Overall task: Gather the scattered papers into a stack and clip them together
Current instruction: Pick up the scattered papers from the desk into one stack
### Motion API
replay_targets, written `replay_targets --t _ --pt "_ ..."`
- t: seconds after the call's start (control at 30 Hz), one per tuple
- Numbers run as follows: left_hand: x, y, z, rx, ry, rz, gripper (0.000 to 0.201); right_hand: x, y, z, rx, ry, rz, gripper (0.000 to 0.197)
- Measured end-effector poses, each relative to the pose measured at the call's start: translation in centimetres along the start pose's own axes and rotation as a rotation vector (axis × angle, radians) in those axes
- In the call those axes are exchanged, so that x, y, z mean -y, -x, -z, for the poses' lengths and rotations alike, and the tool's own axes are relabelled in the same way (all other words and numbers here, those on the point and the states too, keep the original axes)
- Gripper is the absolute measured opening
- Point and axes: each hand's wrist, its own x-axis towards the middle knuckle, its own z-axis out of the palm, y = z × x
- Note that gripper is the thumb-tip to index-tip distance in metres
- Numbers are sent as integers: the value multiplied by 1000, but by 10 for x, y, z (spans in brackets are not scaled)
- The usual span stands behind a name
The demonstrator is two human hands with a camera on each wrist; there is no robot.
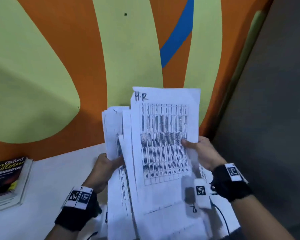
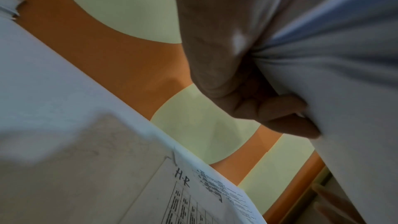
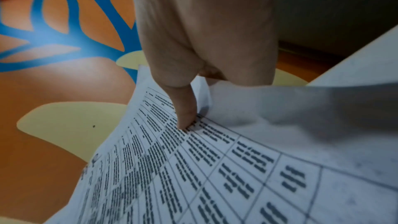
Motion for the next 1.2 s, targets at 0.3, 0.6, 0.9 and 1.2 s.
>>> replay_targets --t 0.3,0.6,0.9,1.2 --pt "-6 9 2 45 48 89 46 -22 -8 -41 -84 -12 -4 14" --pt "-11 9 0 -276 -165 -243 16 -2 12 -81 -176 90 476 14" --pt "-16 12 11 -299 -77 -321 59 6 15 -64 73 198 498 61" --pt "-2 17 -8 -353 -26 -364 58 -6 10 -69 118 252 507 59"
